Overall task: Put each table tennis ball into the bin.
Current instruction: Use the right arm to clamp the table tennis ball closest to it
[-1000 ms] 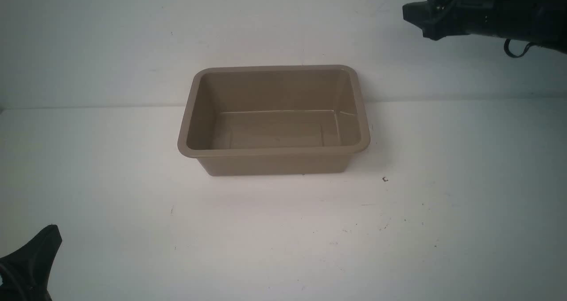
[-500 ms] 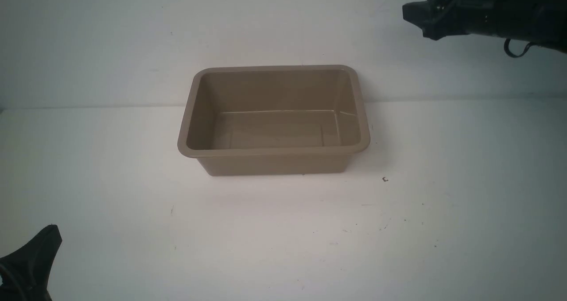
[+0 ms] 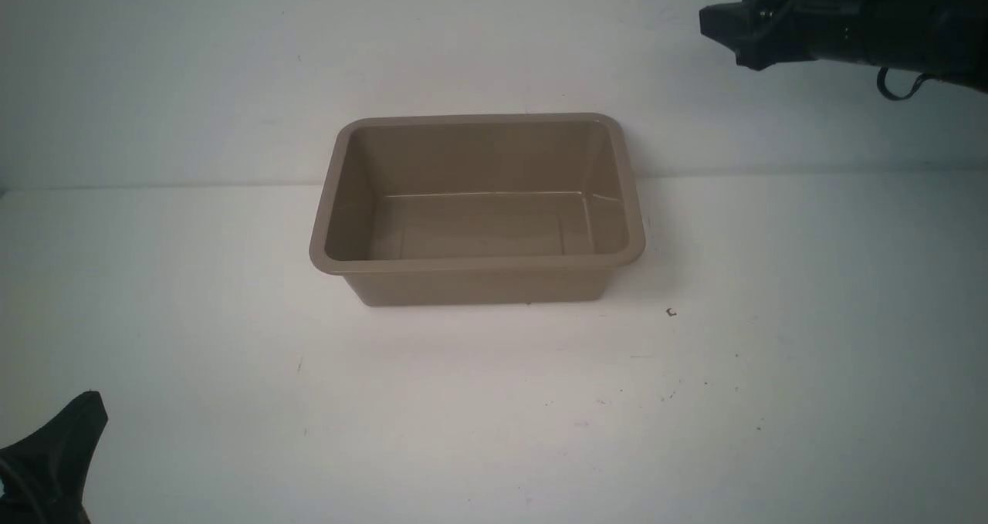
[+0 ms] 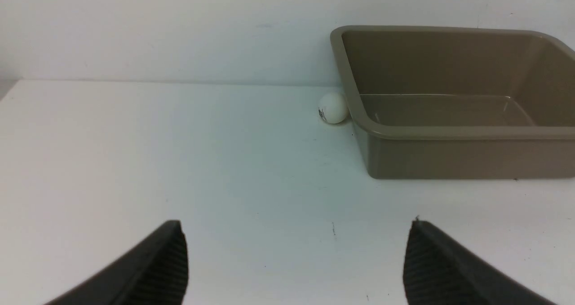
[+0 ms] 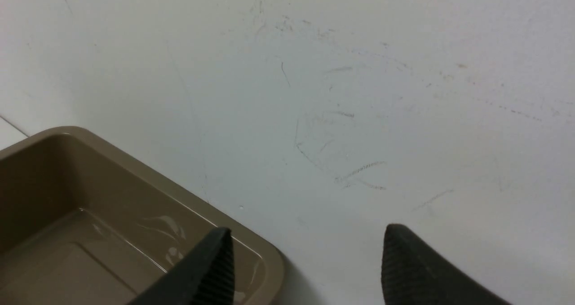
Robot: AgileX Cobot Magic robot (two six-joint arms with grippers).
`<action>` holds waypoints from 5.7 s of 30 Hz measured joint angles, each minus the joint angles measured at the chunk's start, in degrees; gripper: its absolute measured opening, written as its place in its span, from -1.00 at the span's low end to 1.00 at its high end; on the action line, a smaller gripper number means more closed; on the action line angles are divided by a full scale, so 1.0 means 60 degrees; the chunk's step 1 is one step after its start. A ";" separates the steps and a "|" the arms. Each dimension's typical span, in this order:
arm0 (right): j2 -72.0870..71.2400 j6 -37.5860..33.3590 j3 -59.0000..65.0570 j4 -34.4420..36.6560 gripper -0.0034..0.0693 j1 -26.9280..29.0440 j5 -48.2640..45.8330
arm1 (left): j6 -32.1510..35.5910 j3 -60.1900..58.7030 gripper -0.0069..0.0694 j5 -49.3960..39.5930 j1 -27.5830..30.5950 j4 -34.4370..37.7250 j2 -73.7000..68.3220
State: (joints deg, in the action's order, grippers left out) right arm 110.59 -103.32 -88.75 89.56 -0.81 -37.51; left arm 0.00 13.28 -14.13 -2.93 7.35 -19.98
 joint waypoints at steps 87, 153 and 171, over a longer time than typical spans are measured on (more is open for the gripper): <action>-0.0192 0.0781 0.0000 -0.1372 0.22 0.0000 -0.0955 | 0.0000 0.0000 0.71 0.0000 0.0000 0.0000 0.0000; -0.3883 0.2763 0.0007 -0.1685 0.22 0.0000 0.0889 | 0.0000 0.0000 0.71 -0.0134 0.0000 0.0000 0.0000; -0.3883 0.2763 0.0010 -0.1685 0.22 0.0000 0.0865 | 0.0000 0.0000 0.71 -0.0134 0.0000 0.0000 0.0000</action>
State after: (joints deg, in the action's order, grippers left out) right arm 87.29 -86.74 -88.69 79.45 -0.81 -32.32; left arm 0.00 13.28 -14.93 -2.93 7.35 -19.98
